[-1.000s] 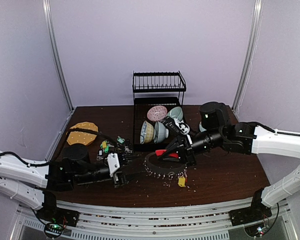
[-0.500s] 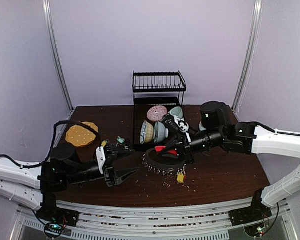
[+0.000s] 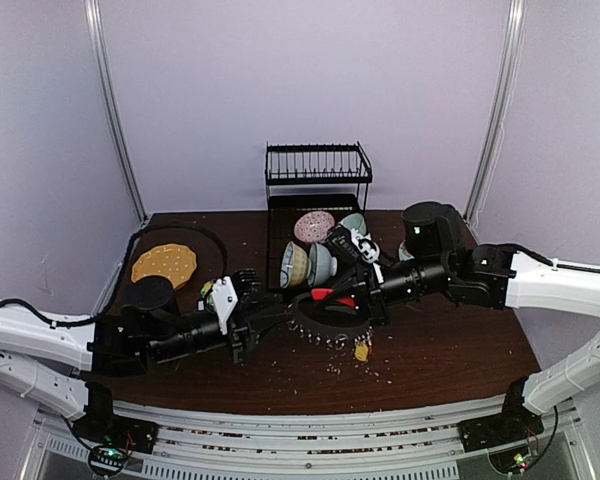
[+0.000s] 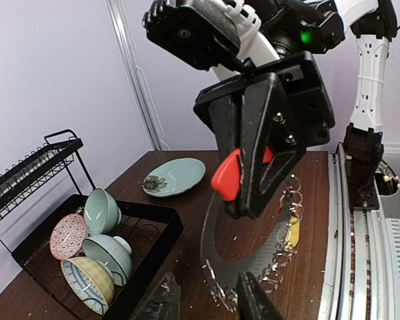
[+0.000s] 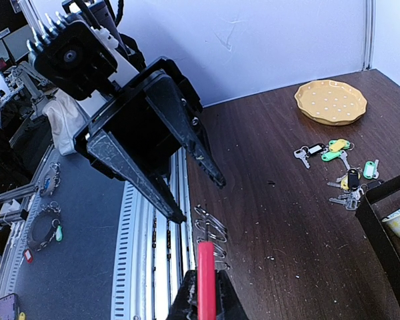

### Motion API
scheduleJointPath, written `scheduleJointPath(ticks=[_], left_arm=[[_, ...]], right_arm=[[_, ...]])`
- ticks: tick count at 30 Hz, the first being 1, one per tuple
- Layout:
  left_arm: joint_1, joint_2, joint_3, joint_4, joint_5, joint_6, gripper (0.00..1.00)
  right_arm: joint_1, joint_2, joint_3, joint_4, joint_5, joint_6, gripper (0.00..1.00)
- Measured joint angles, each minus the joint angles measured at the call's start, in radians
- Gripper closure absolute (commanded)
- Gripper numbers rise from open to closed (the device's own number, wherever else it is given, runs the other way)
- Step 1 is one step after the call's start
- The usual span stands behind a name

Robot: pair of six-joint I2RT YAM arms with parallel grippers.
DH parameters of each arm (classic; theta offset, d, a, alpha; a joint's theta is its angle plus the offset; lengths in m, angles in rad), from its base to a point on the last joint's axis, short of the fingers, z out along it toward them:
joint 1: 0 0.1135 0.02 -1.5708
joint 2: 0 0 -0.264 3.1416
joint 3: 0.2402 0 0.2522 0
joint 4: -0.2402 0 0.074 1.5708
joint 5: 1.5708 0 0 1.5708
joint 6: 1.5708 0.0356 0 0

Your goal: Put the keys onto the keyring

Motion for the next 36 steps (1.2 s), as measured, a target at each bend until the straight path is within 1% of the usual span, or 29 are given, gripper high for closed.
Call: scheduleJointPath(ticks=[3,8,10,13,15,19,24,30,36], left_arm=[[0.000,0.000,0.019,-0.037,-0.026,-0.004,0.79],[-0.001,0.000,0.035,-0.073,-0.084,-0.011,0.82],[-0.001,0.001,0.035,-0.087,-0.092,-0.012,0.80],[-0.001,0.003,0.036,-0.094,-0.092,-0.009,0.74],[-0.001,0.009,0.038,-0.095,-0.082,-0.004,0.73],[-0.001,0.023,0.050,-0.113,-0.068,0.021,0.76],[-0.001,0.022,0.060,-0.142,-0.045,0.083,0.75],[-0.001,0.001,-0.001,-0.104,-0.058,0.147,0.77],[-0.001,0.005,-0.005,-0.048,-0.085,0.174,0.77]], right_arm=[[0.000,-0.001,0.000,0.000,0.000,0.000,1.00],[0.000,-0.001,-0.002,0.000,0.001,0.000,1.00],[0.000,-0.001,-0.002,0.000,0.001,0.000,1.00],[0.000,-0.001,-0.003,0.001,0.001,0.000,1.00],[0.000,-0.001,-0.003,0.001,0.000,0.000,1.00],[0.000,-0.001,-0.003,-0.001,0.000,0.000,1.00],[-0.001,-0.001,-0.003,-0.001,-0.001,-0.001,1.00],[-0.001,-0.002,-0.003,0.000,-0.016,-0.002,1.00],[-0.001,-0.002,-0.003,-0.001,-0.040,-0.005,1.00]])
